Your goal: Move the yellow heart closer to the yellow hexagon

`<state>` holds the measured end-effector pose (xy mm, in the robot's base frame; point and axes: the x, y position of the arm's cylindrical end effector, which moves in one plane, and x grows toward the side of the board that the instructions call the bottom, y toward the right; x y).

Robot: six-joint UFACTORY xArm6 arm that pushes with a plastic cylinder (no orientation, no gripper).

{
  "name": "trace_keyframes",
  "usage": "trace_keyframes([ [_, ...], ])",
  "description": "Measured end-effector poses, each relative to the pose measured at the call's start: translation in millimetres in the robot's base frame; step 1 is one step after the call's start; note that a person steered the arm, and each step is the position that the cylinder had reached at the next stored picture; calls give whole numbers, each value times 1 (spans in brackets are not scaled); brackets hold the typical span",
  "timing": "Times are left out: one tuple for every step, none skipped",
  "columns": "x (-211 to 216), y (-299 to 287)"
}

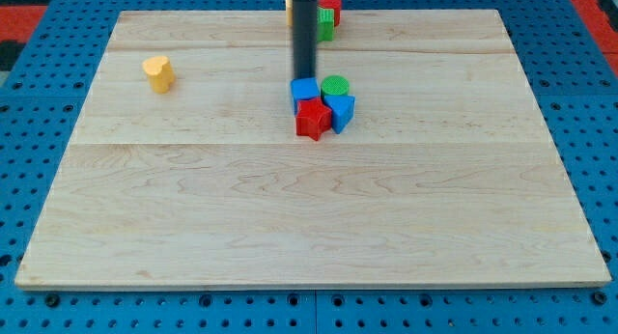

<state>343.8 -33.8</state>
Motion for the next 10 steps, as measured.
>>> trace_keyframes([
  [7, -60],
  [25, -103],
  [27, -171],
  [11, -202],
  [-2, -186],
  [-12, -159],
  [-29, -143],
  [-47, -131],
  [-63, -122],
  [-80, -113],
])
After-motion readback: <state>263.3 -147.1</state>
